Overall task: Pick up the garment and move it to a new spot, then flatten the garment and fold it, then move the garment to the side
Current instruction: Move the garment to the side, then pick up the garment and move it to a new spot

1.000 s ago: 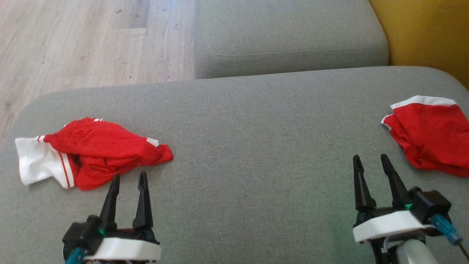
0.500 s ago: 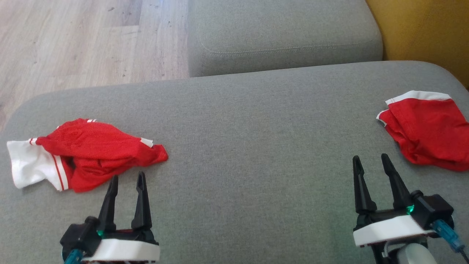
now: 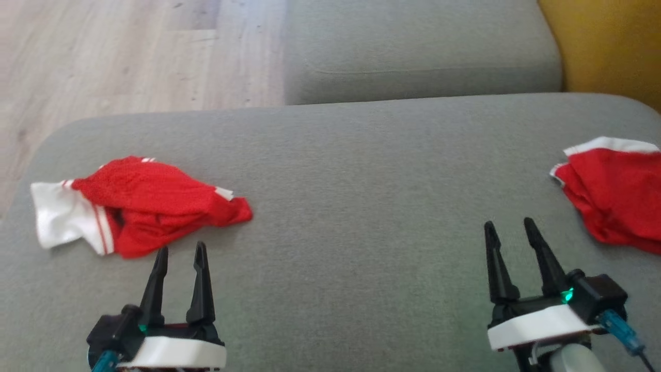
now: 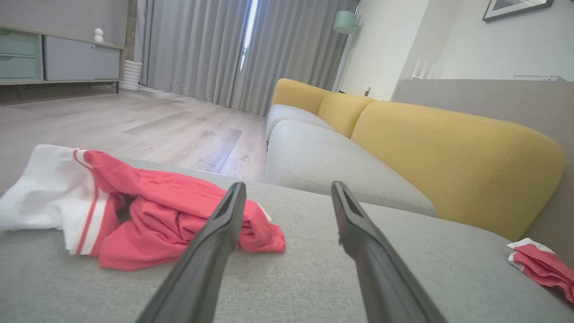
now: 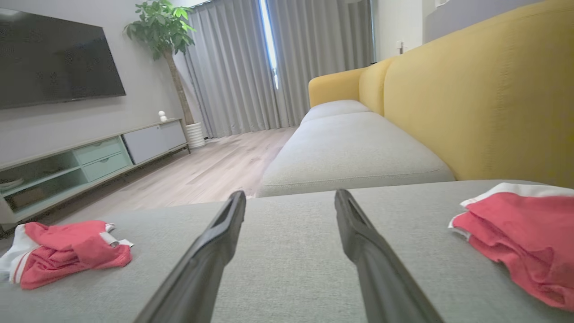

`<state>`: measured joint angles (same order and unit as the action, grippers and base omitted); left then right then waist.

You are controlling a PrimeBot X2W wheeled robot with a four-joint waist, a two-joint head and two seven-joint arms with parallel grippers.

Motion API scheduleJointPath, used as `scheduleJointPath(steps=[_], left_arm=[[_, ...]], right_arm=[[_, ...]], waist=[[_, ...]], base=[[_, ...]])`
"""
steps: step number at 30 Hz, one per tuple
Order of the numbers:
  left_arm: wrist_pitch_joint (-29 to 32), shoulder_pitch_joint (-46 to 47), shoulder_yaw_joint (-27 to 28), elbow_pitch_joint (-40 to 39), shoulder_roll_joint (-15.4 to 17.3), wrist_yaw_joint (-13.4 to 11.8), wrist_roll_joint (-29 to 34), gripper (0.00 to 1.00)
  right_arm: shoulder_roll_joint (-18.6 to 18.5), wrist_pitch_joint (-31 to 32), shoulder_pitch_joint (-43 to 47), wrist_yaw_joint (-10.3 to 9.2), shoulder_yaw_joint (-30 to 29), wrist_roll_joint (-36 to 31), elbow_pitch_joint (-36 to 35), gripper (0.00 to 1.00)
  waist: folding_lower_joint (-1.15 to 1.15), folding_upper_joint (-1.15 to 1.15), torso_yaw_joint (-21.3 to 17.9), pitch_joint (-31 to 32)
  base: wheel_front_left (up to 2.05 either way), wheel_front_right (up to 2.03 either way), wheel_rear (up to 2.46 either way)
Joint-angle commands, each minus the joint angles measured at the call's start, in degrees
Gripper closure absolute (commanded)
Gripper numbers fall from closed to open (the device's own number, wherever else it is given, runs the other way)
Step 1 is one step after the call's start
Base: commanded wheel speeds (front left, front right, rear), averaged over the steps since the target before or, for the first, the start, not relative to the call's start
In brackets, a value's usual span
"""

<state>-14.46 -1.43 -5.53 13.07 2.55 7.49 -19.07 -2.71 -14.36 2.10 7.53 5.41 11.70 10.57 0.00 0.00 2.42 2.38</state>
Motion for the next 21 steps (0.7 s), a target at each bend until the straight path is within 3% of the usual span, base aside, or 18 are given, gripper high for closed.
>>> scheduleJointPath(steps=[1, 21], left_arm=[[-0.5, 2.7, 1.8, -1.5, 0.3, -0.2, 0.5, 0.0], [-0.5, 1.7, 4.8, -1.1, 0.3, 0.0, 3.5, 0.0]], right_arm=[[-0.2, -0.6, -1.3, -0.04, 1.6, 0.2, -2.1, 0.0], [-0.2, -0.6, -0.5, -0.04, 7.0, 4.0, -1.1, 0.0]], waist=[[0.0, 0.0, 1.2, 0.3], [0.0, 0.0, 15.5, 1.4]], base=[[0.0, 0.0, 0.0], [0.0, 0.0, 0.0]])
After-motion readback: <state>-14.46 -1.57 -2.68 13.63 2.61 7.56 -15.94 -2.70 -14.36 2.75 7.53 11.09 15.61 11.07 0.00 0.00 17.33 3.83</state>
